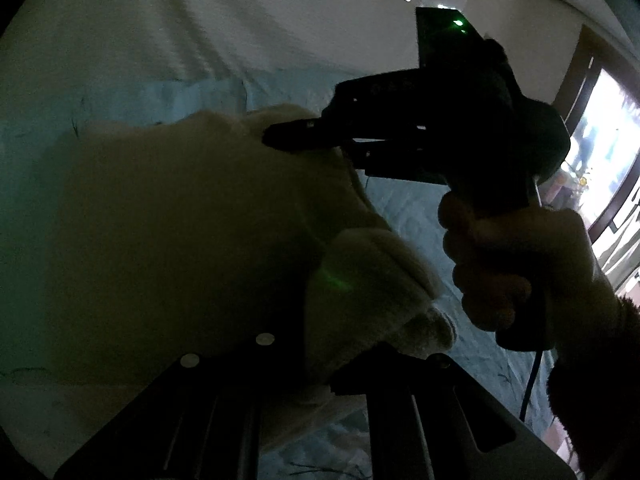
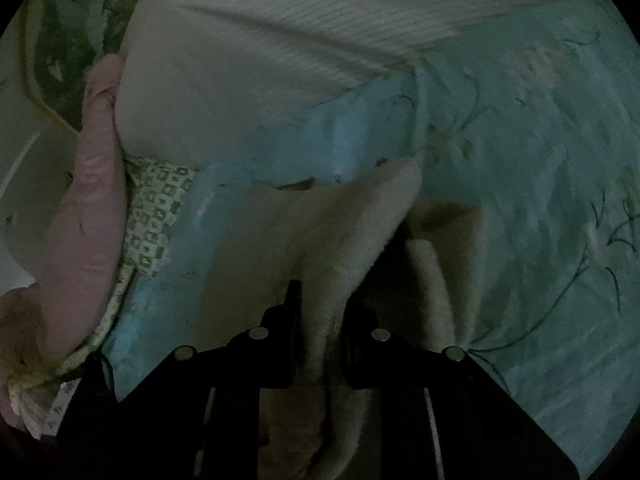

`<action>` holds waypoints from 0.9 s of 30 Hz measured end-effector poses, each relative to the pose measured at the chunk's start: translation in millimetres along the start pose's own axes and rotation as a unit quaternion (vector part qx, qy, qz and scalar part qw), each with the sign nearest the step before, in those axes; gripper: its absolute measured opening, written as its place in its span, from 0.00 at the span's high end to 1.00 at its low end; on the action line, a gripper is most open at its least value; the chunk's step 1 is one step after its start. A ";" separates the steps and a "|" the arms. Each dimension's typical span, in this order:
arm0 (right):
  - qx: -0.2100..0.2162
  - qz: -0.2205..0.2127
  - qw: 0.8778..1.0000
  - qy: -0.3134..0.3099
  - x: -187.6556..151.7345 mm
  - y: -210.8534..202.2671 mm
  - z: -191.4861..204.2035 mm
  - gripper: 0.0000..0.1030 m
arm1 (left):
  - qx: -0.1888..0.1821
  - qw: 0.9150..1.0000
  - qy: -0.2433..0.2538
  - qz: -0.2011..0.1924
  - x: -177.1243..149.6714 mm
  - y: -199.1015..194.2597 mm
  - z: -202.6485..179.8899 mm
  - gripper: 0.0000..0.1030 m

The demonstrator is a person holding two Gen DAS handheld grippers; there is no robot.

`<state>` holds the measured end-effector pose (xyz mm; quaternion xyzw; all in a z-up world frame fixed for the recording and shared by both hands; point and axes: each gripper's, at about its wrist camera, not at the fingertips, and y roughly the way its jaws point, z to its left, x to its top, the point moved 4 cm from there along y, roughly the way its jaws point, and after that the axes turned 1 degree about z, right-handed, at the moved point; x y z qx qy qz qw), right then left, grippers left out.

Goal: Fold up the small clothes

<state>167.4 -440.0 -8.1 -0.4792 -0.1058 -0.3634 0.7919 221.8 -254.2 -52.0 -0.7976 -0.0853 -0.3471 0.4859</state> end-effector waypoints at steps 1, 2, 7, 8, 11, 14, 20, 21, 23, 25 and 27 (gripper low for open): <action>0.001 0.000 1.000 0.001 -0.4 -2.1 -3.1 0.82 | 0.001 1.000 -0.001 0.001 -0.2 0.6 -0.1 0.93; 0.002 -0.001 1.000 0.000 -0.3 -2.3 -5.0 0.82 | 0.002 1.000 0.000 0.001 -0.7 1.2 -1.2 0.93; -0.022 -0.003 1.000 -0.020 -2.8 -1.8 -9.5 0.82 | 0.000 1.000 -0.006 0.003 -1.2 1.8 -7.9 0.92; -0.038 0.000 0.999 -0.022 -4.3 0.7 -11.8 0.82 | 0.000 1.000 -0.006 0.007 -1.7 3.9 -11.9 0.92; -0.065 0.008 0.998 -0.025 -11.3 4.9 -19.0 0.82 | 0.001 1.000 0.000 0.011 -3.9 4.7 -18.8 0.92; -0.062 0.000 0.998 -0.024 -12.3 2.0 -20.7 0.81 | 0.004 1.000 0.009 0.013 -5.8 4.4 -21.4 0.87; -0.072 -0.003 0.997 -0.010 -17.3 -6.3 -23.5 0.70 | -0.006 0.999 0.020 0.025 -10.9 -3.7 -20.9 0.61; -0.075 -0.007 0.997 -0.009 -19.3 -10.6 -23.7 0.66 | -0.013 0.999 0.023 0.026 -16.7 -10.7 -23.5 0.55; -0.076 -0.012 0.997 -0.005 -23.0 -16.9 -22.8 0.58 | -0.028 0.999 0.026 0.027 -25.0 -24.1 -23.2 0.53; -0.076 -0.021 0.997 0.003 -28.3 -24.8 -22.3 0.45 | -0.036 0.999 0.025 0.027 -32.4 -37.8 -21.7 0.50; -0.086 -0.030 0.996 0.006 -35.2 -32.9 -19.3 0.41 | -0.043 0.999 0.020 0.025 -38.4 -52.2 -17.2 0.44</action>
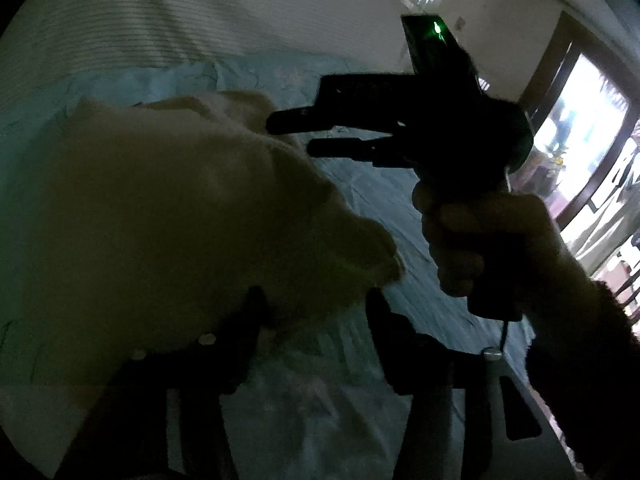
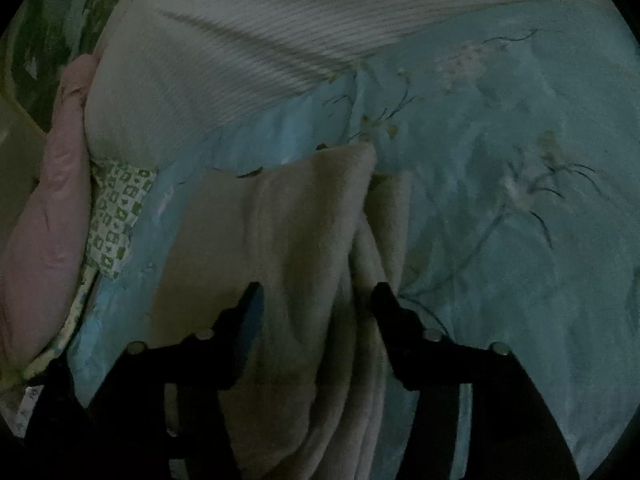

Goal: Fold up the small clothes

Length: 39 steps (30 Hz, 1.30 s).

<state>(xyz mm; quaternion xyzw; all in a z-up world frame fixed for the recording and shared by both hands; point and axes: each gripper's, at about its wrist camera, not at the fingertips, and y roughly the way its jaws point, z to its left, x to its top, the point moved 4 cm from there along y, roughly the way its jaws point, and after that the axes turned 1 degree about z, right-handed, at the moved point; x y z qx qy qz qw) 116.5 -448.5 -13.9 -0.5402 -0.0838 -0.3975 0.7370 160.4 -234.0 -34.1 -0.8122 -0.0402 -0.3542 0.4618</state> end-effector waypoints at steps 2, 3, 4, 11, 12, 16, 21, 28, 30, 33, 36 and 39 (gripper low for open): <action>0.004 -0.004 1.000 -0.006 -8.1 -7.4 6.6 0.41 | 0.002 1.000 -0.004 -0.002 -6.5 -12.2 3.7 0.43; 0.007 -0.005 1.000 -0.009 -11.1 -9.6 9.6 0.41 | 0.004 1.000 -0.009 -0.005 -8.3 -20.0 8.9 0.43; 0.007 -0.006 1.000 -0.011 -14.7 -12.0 12.5 0.41 | 0.006 1.000 -0.014 -0.007 -11.3 -27.2 11.9 0.42; -0.015 -0.017 1.000 0.009 -24.8 -16.7 4.8 0.24 | 0.070 0.994 -0.077 -0.043 -1.7 -66.8 70.3 0.27; -0.012 -0.014 1.000 0.015 -25.7 -15.0 3.1 0.24 | 0.071 0.993 -0.087 -0.043 -3.5 -69.5 77.4 0.27; -0.001 0.003 1.000 0.019 -27.4 -4.1 1.5 0.24 | 0.054 0.988 -0.140 -0.032 8.7 -63.2 115.3 0.21; 0.017 0.010 0.999 0.033 -21.4 9.3 -4.1 0.23 | 0.015 0.978 -0.208 -0.008 18.1 -38.4 155.8 0.21; 0.051 0.023 0.997 0.055 -15.4 25.9 -15.2 0.23 | -0.050 0.971 -0.233 0.017 33.8 2.1 172.2 0.14; 0.056 0.028 0.997 0.048 -14.6 28.9 -13.4 0.23 | -0.053 0.973 -0.225 0.017 36.1 7.7 170.3 0.15; 0.070 0.042 0.996 0.038 -13.3 35.8 -10.3 0.38 | -0.055 0.976 -0.209 0.016 43.9 16.5 165.1 0.36; 0.068 0.050 0.995 0.048 -15.2 39.9 -8.7 0.59 | -0.043 0.980 -0.192 0.013 50.1 18.7 158.8 0.46; 0.064 0.034 0.996 0.045 -17.3 31.1 2.1 0.64 | -0.037 0.983 -0.179 0.003 50.0 9.7 153.8 0.52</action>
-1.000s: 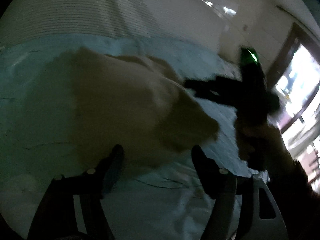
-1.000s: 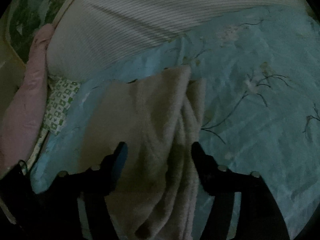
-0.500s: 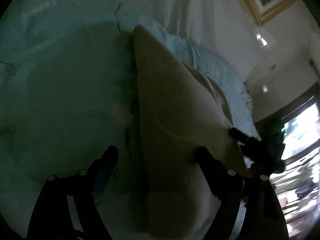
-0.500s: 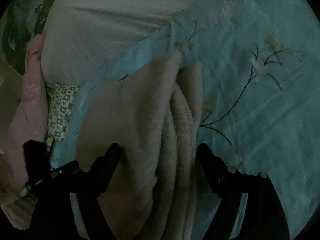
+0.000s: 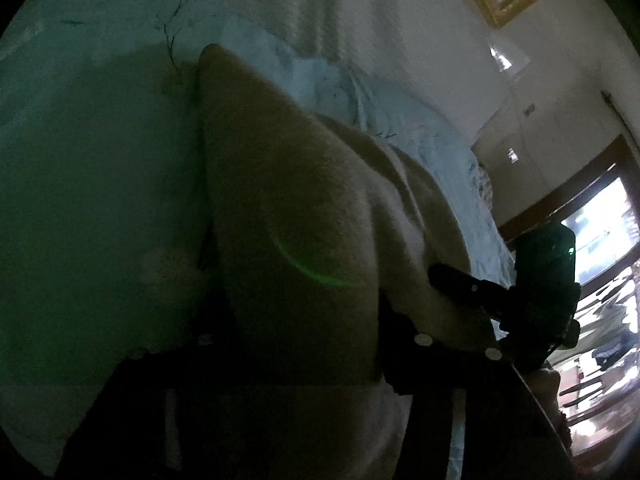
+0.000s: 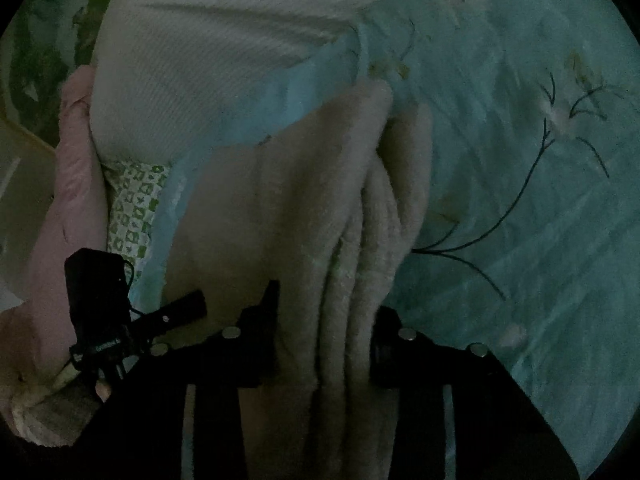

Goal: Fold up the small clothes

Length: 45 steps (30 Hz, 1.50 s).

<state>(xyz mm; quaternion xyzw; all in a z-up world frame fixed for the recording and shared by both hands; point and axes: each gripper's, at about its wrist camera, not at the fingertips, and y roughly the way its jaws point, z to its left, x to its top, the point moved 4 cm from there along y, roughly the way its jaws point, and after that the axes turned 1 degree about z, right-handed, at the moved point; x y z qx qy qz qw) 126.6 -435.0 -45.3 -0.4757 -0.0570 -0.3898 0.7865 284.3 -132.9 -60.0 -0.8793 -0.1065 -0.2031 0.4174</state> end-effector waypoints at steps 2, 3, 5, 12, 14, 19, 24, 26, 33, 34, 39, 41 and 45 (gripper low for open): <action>0.010 -0.009 1.000 0.000 -4.4 -4.7 10.8 0.66 | -0.002 1.000 -0.001 -0.006 -3.7 -12.6 -3.0 0.53; 0.016 -0.010 1.000 0.000 -6.2 -5.5 17.1 0.66 | 0.002 1.000 0.002 -0.012 -6.2 -22.4 -4.7 0.53; 0.030 -0.006 0.999 -0.013 -13.6 -4.0 35.2 0.66 | 0.015 0.999 0.010 -0.028 -14.3 -49.8 -2.5 0.53; 0.098 0.027 0.993 -0.064 -48.9 31.0 110.0 0.67 | 0.050 0.997 0.004 -0.062 -47.0 -136.8 34.1 0.53; 0.109 0.040 0.990 -0.080 -59.5 46.4 130.3 0.67 | 0.062 0.996 0.004 -0.070 -55.2 -153.5 44.1 0.53; 0.123 0.073 0.986 -0.089 -81.1 82.6 155.2 0.67 | 0.078 0.994 -0.017 -0.068 -74.3 -170.1 80.8 0.53; 0.100 0.088 0.988 -0.080 -89.1 97.8 155.2 0.62 | 0.089 0.994 -0.035 -0.060 -90.3 -165.0 105.5 0.47; 0.089 0.089 0.989 -0.078 -89.1 96.2 157.1 0.57 | 0.088 0.993 -0.044 -0.063 -92.6 -167.1 107.5 0.45; 0.036 0.041 0.994 -0.098 -78.4 57.3 160.8 0.53 | 0.115 0.988 -0.047 -0.088 -97.1 -194.7 111.9 0.42; 0.032 0.028 0.994 -0.105 -75.1 52.1 165.1 0.53 | 0.121 0.987 -0.049 -0.095 -95.4 -199.2 114.1 0.42; 0.042 0.000 0.992 -0.115 -65.3 51.7 182.0 0.53 | 0.129 0.983 -0.072 -0.113 -80.2 -201.7 124.8 0.42; 0.024 0.011 0.992 -0.120 -66.2 65.3 184.7 0.54 | 0.136 0.981 -0.079 -0.117 -76.6 -199.6 128.7 0.42; 0.009 0.034 0.994 -0.107 -71.4 84.0 176.2 0.73 | 0.131 0.979 -0.096 -0.120 -72.8 -190.5 134.5 0.43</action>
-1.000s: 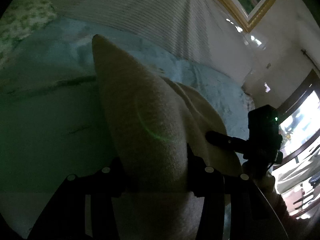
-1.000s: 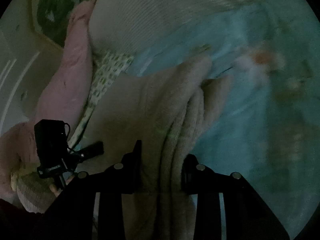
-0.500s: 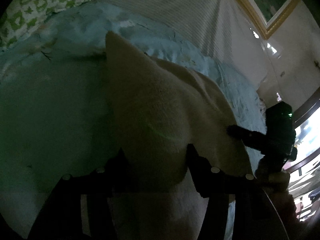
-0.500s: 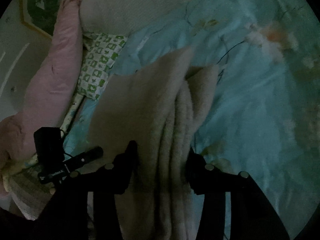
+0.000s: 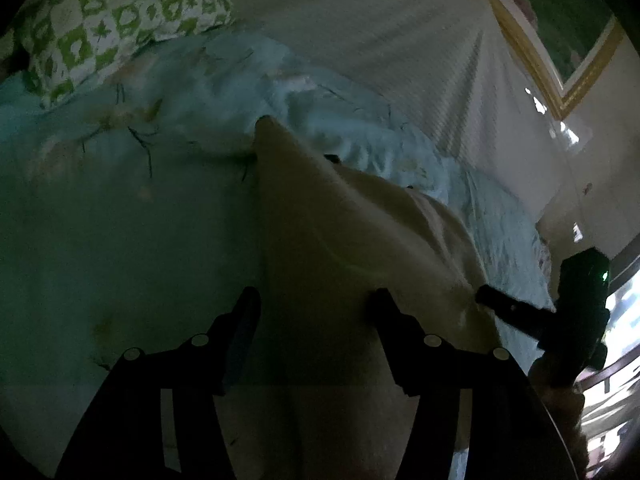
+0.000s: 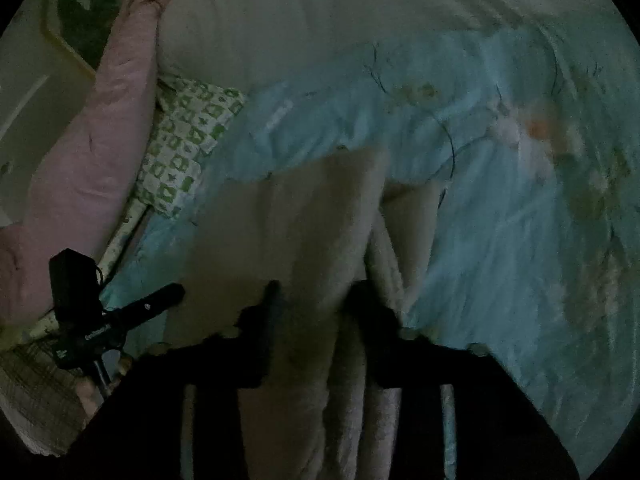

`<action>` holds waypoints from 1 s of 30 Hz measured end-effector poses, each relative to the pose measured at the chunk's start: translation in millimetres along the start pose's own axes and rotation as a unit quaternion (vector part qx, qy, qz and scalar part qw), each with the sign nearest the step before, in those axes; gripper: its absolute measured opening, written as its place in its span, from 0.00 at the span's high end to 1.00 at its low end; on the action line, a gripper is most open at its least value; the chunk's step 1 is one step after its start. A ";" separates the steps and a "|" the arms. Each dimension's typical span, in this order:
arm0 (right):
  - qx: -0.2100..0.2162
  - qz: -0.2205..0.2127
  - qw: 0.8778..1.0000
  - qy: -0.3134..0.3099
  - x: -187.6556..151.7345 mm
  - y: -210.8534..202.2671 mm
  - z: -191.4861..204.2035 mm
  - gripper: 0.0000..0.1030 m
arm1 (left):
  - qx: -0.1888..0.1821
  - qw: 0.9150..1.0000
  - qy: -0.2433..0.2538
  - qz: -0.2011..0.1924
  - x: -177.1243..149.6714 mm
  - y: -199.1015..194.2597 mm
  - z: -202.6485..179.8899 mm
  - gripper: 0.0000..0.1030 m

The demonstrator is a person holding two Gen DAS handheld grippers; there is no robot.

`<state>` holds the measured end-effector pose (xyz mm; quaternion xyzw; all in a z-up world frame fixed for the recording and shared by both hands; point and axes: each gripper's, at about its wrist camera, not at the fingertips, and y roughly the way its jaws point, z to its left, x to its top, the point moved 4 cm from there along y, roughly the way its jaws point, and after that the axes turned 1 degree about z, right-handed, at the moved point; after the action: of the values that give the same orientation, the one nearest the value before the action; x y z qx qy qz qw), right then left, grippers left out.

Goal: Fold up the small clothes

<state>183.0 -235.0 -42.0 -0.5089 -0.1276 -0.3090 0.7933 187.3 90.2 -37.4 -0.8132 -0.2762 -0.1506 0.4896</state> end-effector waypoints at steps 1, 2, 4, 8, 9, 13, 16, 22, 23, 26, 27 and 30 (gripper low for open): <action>0.006 0.003 1.000 0.002 -1.5 2.9 -0.2 0.82 | -0.002 1.000 -0.002 0.001 -1.1 2.3 -0.6 0.45; 0.011 0.003 1.000 0.004 -2.4 4.6 0.1 0.88 | -0.002 1.000 -0.001 0.003 -1.3 5.3 -3.8 0.46; 0.015 -0.005 1.000 0.002 0.9 0.3 0.0 0.90 | 0.003 1.000 0.010 0.004 1.2 5.3 -11.3 0.50; 0.006 -0.029 1.000 -0.008 17.7 -21.6 -7.7 0.91 | 0.011 0.998 0.056 0.016 3.2 13.7 -35.7 0.51; -0.006 -0.022 1.000 -0.002 18.8 -19.7 -17.3 0.91 | 0.013 0.998 0.066 0.021 0.7 17.2 -38.9 0.51; -0.019 0.021 0.999 0.017 4.1 4.8 -38.7 0.90 | 0.043 0.994 0.099 0.017 -8.5 18.4 -47.0 0.50; 0.005 -0.004 0.999 0.035 -1.7 -7.0 -36.5 0.84 | 0.040 0.993 0.109 0.014 -19.5 -0.9 -46.0 0.49; 0.019 -0.025 0.999 0.022 -28.2 -48.0 -21.2 0.71 | 0.039 0.988 0.151 0.017 -73.7 -48.2 -44.4 0.44; 0.025 -0.026 0.999 0.018 -38.7 -54.6 -18.2 0.70 | 0.037 0.987 0.157 0.020 -85.5 -53.5 -44.4 0.44; 0.023 -0.026 0.999 0.014 -64.9 -65.9 -15.3 0.65 | 0.037 0.984 0.173 0.026 -118.0 -64.4 -45.7 0.44; 0.020 -0.026 0.999 0.015 -72.1 -69.8 -17.3 0.63 | 0.038 0.982 0.181 0.025 -127.2 -66.2 -47.8 0.44; 0.016 -0.023 0.999 0.020 -92.9 -71.2 -18.1 0.61 | 0.063 0.977 0.201 0.024 -141.6 -59.7 -49.9 0.44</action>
<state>64.7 -238.3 -46.3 -0.4871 -0.1282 -0.3350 0.7963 39.3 25.5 -44.2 -0.7403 -0.1617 -0.2814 0.5888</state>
